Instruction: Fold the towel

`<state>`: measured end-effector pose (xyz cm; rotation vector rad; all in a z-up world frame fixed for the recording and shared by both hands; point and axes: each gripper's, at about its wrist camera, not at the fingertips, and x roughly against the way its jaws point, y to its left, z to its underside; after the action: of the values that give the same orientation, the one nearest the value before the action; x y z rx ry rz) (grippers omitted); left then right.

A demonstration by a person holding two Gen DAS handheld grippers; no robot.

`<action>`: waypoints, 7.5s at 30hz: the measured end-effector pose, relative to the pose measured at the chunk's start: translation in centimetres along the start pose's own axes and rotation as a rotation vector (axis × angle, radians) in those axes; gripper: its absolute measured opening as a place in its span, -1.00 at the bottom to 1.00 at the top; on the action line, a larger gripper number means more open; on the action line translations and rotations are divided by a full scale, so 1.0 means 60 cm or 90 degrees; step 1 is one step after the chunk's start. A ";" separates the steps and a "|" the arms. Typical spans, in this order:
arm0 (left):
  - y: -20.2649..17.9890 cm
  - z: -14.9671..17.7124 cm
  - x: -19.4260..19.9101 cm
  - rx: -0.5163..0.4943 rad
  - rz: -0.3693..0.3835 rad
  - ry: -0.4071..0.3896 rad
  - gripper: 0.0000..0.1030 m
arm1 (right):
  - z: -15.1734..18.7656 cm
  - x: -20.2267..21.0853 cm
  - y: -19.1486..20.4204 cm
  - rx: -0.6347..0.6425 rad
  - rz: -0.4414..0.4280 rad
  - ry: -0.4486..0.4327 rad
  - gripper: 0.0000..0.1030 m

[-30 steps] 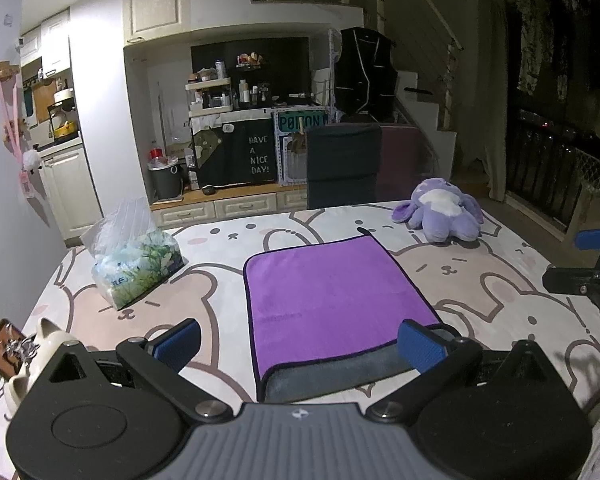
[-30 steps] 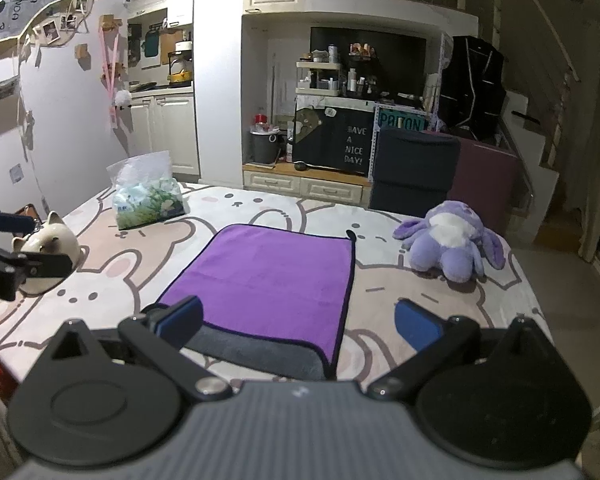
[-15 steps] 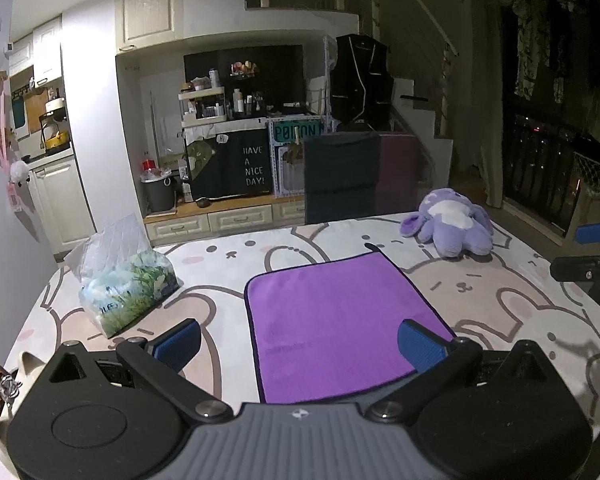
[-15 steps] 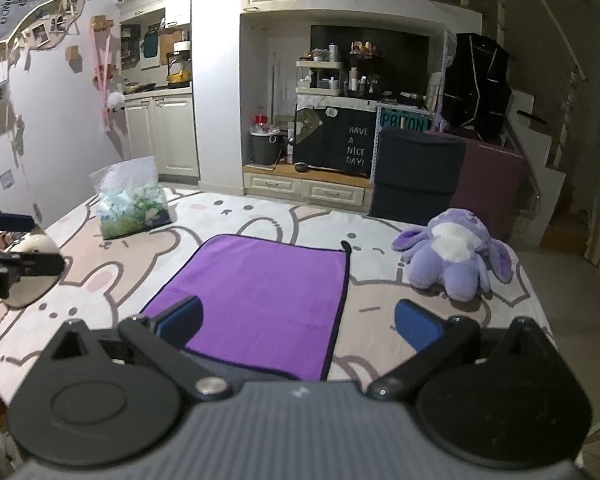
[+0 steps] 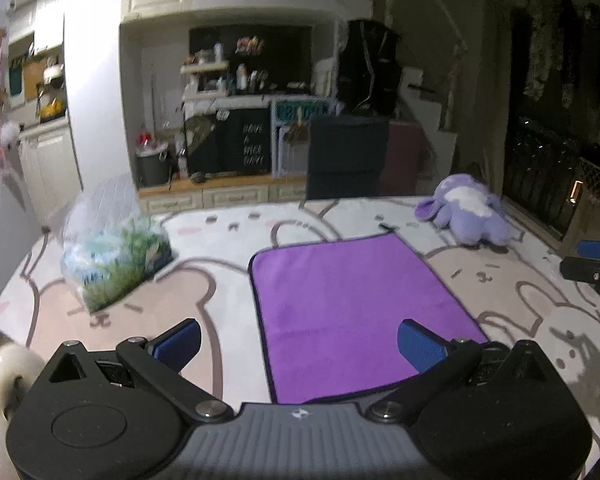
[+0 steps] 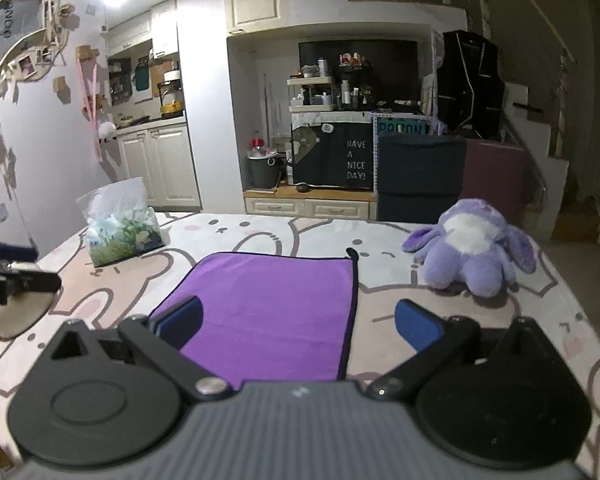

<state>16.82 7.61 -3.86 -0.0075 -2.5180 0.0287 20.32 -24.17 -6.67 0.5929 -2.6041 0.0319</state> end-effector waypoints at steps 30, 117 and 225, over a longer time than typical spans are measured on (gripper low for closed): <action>0.050 0.088 -0.150 0.102 0.132 0.203 1.00 | 0.098 -0.168 -0.031 0.033 -0.125 0.260 0.85; 0.056 -0.023 -0.136 0.060 0.067 0.059 -0.91 | -0.009 -0.181 -0.064 -0.022 -0.107 0.136 -0.89; 0.051 -0.160 -0.383 0.013 -0.066 0.076 1.00 | -0.133 -0.455 -0.054 -0.020 0.046 0.116 0.99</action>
<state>41.10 10.57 -9.57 0.1266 -2.3956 0.0120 46.95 -15.08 -12.04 0.4612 -2.4431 0.0656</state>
